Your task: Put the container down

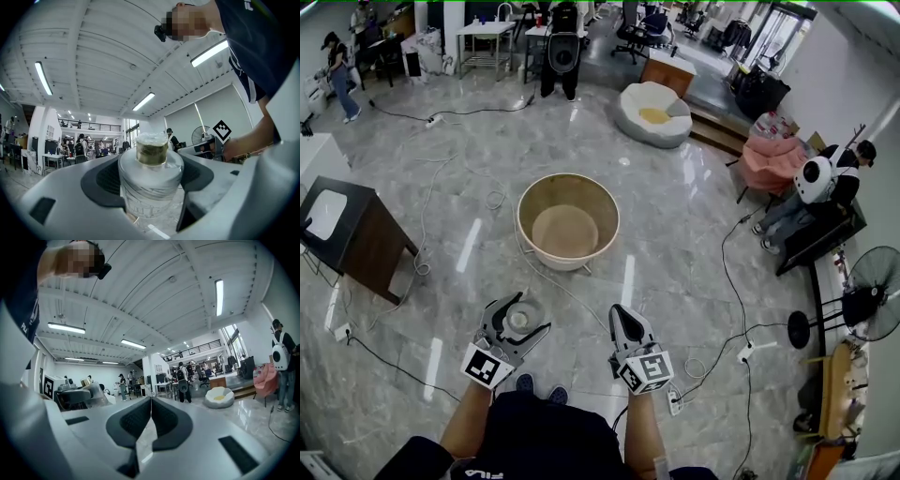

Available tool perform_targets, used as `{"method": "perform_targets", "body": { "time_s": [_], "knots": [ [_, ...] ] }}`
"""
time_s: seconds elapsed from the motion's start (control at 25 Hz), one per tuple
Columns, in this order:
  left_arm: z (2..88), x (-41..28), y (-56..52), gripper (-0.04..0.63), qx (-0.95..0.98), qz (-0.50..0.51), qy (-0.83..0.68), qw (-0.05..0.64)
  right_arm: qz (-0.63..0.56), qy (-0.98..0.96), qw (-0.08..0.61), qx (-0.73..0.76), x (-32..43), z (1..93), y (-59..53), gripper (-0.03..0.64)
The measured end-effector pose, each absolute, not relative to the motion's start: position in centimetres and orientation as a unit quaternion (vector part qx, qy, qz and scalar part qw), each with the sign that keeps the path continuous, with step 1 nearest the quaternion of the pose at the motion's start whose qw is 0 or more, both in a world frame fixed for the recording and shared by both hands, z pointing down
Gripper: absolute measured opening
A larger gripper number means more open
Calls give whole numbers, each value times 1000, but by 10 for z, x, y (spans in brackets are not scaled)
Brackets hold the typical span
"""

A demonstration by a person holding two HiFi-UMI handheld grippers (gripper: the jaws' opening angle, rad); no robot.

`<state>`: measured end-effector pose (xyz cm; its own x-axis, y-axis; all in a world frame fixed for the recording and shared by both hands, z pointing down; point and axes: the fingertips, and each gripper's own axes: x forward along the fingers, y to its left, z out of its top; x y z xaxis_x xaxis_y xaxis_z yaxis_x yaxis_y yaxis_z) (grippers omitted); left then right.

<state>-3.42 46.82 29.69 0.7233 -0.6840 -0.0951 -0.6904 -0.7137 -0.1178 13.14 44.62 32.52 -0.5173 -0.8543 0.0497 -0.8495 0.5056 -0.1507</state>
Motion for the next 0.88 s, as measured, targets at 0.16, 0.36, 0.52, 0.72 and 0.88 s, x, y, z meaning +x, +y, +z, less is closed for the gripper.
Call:
{"method": "perform_targets", "body": {
  "time_s": [0.16, 0.36, 0.52, 0.72, 0.88],
  "knots": [
    [297, -25, 483, 345, -924, 10, 376, 74, -76, 868, 20, -491, 142, 322, 461, 29],
    [295, -10, 492, 345, -922, 9, 382, 63, -81, 864, 28, -495, 156, 323, 468, 30],
    [299, -7, 485, 345, -922, 11, 381, 64, -83, 865, 27, -494, 156, 330, 462, 29],
    [306, 5, 468, 345, -924, 10, 377, 63, -86, 866, 17, -492, 162, 338, 448, 29],
    [308, 8, 448, 345, -926, 16, 373, 61, -79, 867, 11, -492, 161, 340, 431, 29]
  ]
}}
